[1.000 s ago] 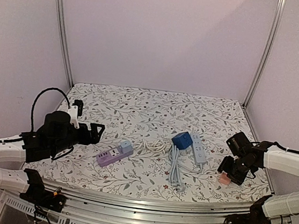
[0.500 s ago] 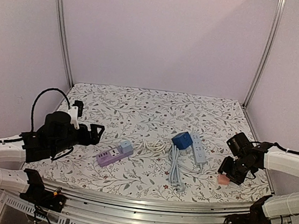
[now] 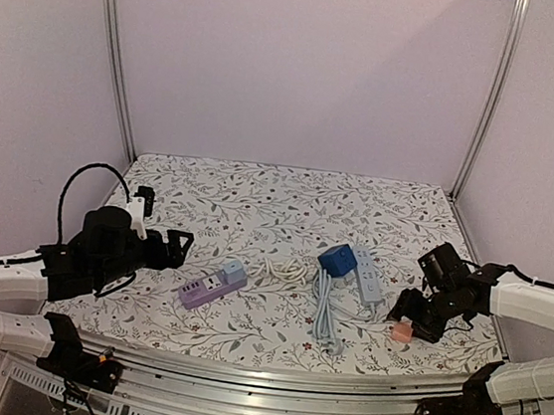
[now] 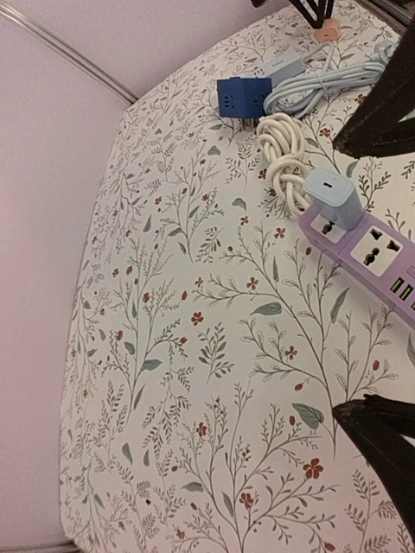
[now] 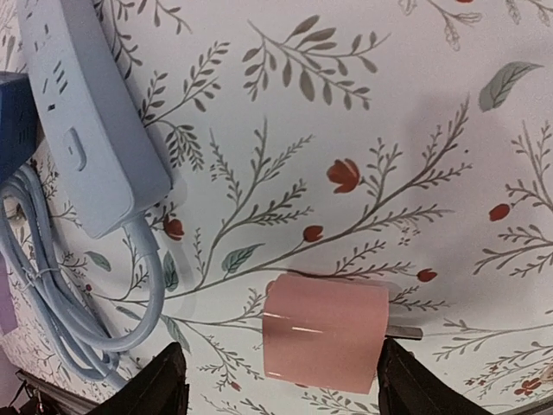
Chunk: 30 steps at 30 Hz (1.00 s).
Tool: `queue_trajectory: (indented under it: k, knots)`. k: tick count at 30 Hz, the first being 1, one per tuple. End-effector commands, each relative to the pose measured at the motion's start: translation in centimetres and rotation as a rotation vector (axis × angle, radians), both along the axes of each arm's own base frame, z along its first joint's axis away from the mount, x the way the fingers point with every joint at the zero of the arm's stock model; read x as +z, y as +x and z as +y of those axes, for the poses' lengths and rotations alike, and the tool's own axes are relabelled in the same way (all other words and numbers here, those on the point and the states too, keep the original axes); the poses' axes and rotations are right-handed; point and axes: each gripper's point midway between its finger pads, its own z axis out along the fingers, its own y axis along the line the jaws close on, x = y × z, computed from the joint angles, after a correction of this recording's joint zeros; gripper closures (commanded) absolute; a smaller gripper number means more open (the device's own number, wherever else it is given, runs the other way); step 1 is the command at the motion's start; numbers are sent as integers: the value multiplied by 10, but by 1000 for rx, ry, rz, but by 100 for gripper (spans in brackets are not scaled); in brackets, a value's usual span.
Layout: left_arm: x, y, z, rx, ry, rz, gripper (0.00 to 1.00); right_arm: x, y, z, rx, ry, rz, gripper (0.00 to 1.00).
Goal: Insert the plug
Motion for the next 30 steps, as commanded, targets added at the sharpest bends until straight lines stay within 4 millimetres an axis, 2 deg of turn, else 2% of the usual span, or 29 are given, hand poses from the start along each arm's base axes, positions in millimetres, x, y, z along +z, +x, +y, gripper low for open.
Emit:
queue_trajectory:
  k: [1,4,6,12,16,18,19,25,30]
  knots:
    - [-4,-3,2,-3,22,0,4,12,-1,40,97,130,-22,25]
    - [-3,-3,3,2,24,-2,4,7,-9,56,155,135,-1,23]
    - [-4,-2,3,4,27,-2,4,4,-9,59,173,103,8,22]
    - [-4,-3,2,-2,23,-1,4,6,5,33,114,-59,-44,19]
    - [-3,-3,1,-5,24,-3,4,16,6,32,180,-63,-95,13]
    - [-3,-3,1,-6,24,-2,4,22,5,42,266,-43,-156,3]
    - [-3,-3,1,-8,24,-3,4,23,4,44,290,-46,-174,1]
    - [-1,-3,1,-11,23,-3,4,19,11,35,231,-110,-181,1]
    - [-2,-3,0,-14,23,-1,4,7,7,31,197,-125,-127,1]
